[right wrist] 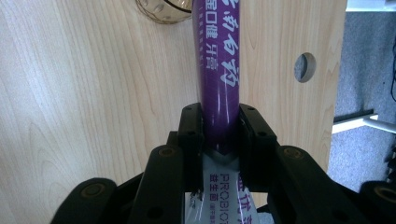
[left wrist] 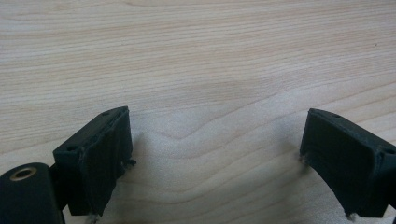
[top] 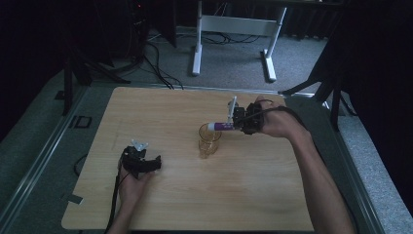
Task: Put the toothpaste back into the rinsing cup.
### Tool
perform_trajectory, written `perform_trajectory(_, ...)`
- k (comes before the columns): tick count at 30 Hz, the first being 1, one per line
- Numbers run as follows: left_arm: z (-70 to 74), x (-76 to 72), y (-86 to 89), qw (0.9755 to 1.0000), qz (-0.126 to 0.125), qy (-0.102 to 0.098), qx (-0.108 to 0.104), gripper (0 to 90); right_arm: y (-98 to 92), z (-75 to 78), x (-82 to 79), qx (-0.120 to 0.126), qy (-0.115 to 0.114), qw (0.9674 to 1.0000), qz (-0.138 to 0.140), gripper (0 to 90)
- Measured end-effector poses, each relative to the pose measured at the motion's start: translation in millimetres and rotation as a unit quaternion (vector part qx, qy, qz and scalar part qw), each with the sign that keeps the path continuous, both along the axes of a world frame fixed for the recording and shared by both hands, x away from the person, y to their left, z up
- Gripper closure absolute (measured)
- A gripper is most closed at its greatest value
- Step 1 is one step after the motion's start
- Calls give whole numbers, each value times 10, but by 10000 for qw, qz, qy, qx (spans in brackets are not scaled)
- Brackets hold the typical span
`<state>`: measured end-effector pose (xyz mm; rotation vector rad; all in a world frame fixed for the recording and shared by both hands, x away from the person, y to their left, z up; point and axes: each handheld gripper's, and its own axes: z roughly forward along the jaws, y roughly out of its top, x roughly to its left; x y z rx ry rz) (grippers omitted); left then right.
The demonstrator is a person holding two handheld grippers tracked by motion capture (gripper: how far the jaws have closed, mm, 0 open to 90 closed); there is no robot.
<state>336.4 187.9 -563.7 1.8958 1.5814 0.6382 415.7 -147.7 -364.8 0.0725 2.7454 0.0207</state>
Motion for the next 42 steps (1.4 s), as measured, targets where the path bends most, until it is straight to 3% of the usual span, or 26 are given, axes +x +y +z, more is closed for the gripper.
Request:
perform_trajectory(5, 2, -19, -5, 10000, -21, -35, -13, 107, 6, -13, 8, -52, 33, 10000, -3, 732)
perform_trajectory(8, 25, -43, -21, 10000, -93, -17, -19, 219, 9, -15, 14, -83, 34, 10000, -15, 732)
perform_trajectory(10, 65, -52, -55, 9999, -97, 121, 8, 254, 15, -18, 25, -111, 34, 9999, -10, 732)
perform_trajectory(11, 101, -56, -84, 9996, -139, 237, -26, 342, 23, -22, 27, -127, 29, 9999, -8, 732)
perform_trajectory(15, 129, -71, -138, 9989, -296, 347, -135, 375, 33, -20, 26, -146, 21, 9999, -4, 732)
perform_trajectory(22, 298, -165, -359, 9969, -751, 22, -230, 394, 50, 10, 35, -242, 4, 9997, -6, 732)
perform_trajectory(24, 388, -199, -481, 9939, -1057, -148, -266, 399, 64, 8, 35, -278, -1, 9996, -19, 732)
perform_trajectory(25, 388, -199, -481, 9939, -1057, -148, -266, 401, 64, 8, 35, -278, -1, 9996, -19, 732)
perform_trajectory(29, 482, -221, -641, 9896, -1356, -281, -379, 401, 103, -10, 49, -322, 17, 9995, 16, 731)
perform_trajectory(30, 521, -228, -714, 9875, -1477, -361, -418, 401, 110, -14, 47, -327, 36, 9995, -10, 732)
perform_trajectory(31, 521, -228, -714, 9875, -1477, -361, -418, 400, 118, -17, 50, -347, 37, 9994, 1, 731)
perform_trajectory(32, 551, -229, -786, 9853, -1596, -422, -448, 400, 126, -21, 52, -354, 46, 9994, -4, 732)
perform_trajectory(33, 551, -229, -786, 9853, -1596, -422, -448, 399, 126, -21, 52, -354, 46, 9994, -4, 732)
perform_trajectory(38, 603, -210, -1001, 9796, -1859, -581, -495, 407, 173, -35, 62, -453, 38, 9990, 23, 731)
perform_trajectory(42, 618, -200, -1091, 9774, -1953, -644, -495, 420, 196, -33, 63, -469, 34, 9989, 39, 732)
